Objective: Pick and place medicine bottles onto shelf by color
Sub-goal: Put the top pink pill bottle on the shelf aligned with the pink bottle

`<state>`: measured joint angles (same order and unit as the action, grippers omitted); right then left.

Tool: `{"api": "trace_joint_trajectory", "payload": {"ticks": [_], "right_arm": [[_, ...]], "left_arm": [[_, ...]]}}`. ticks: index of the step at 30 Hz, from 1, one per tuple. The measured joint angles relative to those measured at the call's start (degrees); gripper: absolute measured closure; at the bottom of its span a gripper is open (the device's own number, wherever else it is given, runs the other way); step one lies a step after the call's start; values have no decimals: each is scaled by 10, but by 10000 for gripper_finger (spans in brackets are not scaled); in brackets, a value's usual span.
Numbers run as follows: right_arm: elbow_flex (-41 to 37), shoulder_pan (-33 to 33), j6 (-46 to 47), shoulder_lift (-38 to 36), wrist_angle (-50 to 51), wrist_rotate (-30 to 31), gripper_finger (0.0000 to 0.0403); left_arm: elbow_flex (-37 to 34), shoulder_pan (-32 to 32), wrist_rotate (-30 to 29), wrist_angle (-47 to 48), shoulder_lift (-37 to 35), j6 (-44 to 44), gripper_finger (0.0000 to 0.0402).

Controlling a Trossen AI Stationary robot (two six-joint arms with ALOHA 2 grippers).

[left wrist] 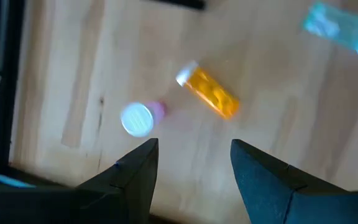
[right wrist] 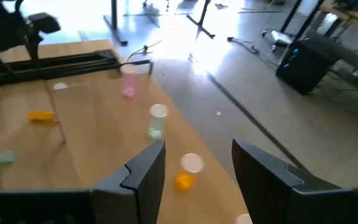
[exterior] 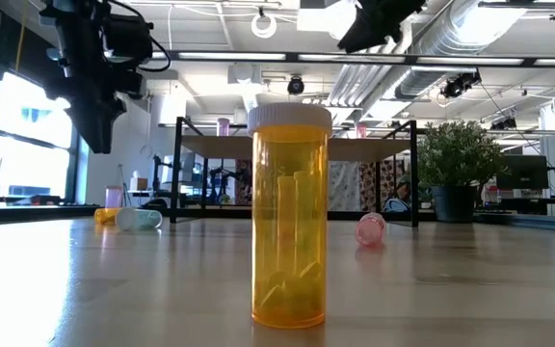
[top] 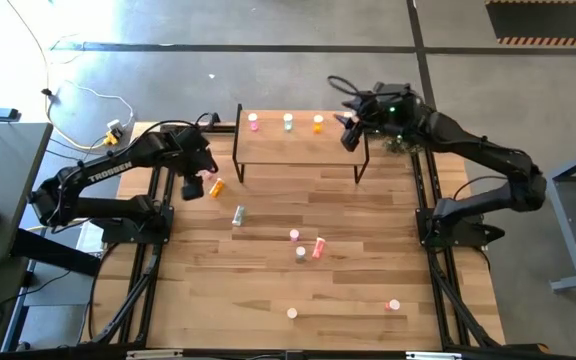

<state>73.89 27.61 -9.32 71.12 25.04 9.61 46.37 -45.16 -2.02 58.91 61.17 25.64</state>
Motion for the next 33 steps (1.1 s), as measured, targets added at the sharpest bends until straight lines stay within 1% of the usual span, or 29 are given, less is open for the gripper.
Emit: {"api": "trace_joint_trajectory", "payload": {"ticks": [4, 8, 11, 14, 16, 23, 33], "right_arm": [[0, 18, -15, -21, 0, 0, 226], [0, 34, -17, -34, 0, -1, 226], [0, 44, -17, -37, 3, -1, 226], [0, 52, -25, -37, 9, -1, 226], [0, 57, -31, -37, 12, -1, 226], [0, 70, -32, -37, 14, -10, 226], [0, 70, -32, -35, 14, -13, 226]], "left_arm": [[-24, -23, 9, -64, 0, -24, 209], [-30, -40, 4, -86, 7, -28, 209], [-30, -56, 0, -89, 14, -43, 209], [-30, -74, 2, -88, 26, -81, 208], [-30, -86, 10, -88, 34, -102, 208], [-30, -118, 50, -89, 66, -116, 208], [-29, -133, 53, -111, 93, -182, 208]]}}
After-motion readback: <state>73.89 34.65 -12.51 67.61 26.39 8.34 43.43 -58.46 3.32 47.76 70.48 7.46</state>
